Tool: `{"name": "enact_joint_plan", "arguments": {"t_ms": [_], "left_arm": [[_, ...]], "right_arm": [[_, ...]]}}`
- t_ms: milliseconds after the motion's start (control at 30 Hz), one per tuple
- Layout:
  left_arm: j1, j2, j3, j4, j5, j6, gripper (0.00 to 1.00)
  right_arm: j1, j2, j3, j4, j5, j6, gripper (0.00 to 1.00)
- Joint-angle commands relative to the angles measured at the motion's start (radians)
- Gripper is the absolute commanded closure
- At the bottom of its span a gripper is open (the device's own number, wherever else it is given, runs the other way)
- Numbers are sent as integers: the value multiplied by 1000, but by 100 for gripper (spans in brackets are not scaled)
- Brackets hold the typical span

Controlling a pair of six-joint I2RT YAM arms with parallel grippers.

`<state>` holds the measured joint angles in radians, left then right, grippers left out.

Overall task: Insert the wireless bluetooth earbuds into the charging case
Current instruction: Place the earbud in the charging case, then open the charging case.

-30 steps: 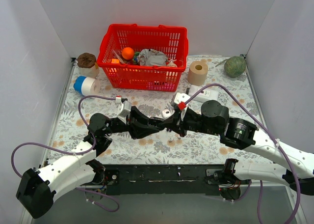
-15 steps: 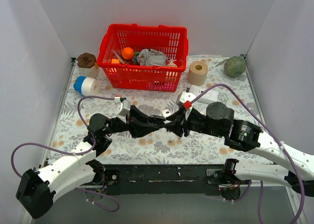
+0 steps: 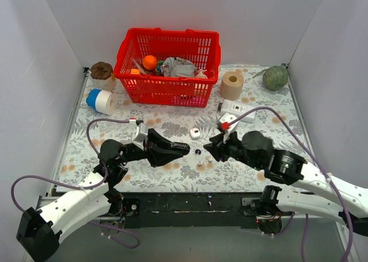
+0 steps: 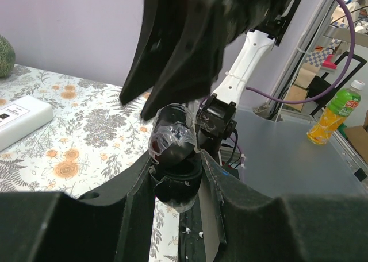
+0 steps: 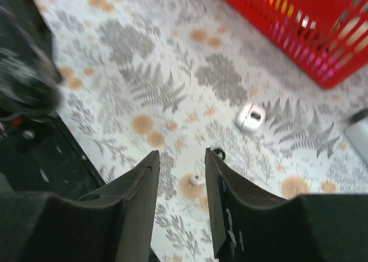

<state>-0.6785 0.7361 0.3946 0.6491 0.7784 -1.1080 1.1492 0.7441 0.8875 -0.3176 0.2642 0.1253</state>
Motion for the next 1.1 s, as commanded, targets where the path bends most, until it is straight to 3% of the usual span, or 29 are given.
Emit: {"name": "enact_joint_plan", "arguments": {"t_ms": [0,133,167,267,300,400,567,1067], "left_arm": [[-4,-50,-11,-40,-27,-6,100],[-4,-69,6,-115,-42,17,100],[-4,-69,12,-132,-47,23,100],[-4,-61,36,-189,-68,45,100],[-4,-46,46,-221,-74,56,100],[-4,-14,79,-249,-62,72,100],[-4,46,99,-214,-21,70,100],[-4,49,84,-163,4,96,100]], "right_arm": [[-12,67,-68,17,41,42,54],[-13,40,-58,70,-45,43,54],[-13,-6,-64,113,-125,34,57],[-13,-23,-18,157,-256,11,78],[-13,-8,10,116,-304,-4,90],[-9,58,108,51,-398,-7,99],[-6,149,209,-3,-448,-7,99],[4,244,264,-34,-424,2,99]]}}
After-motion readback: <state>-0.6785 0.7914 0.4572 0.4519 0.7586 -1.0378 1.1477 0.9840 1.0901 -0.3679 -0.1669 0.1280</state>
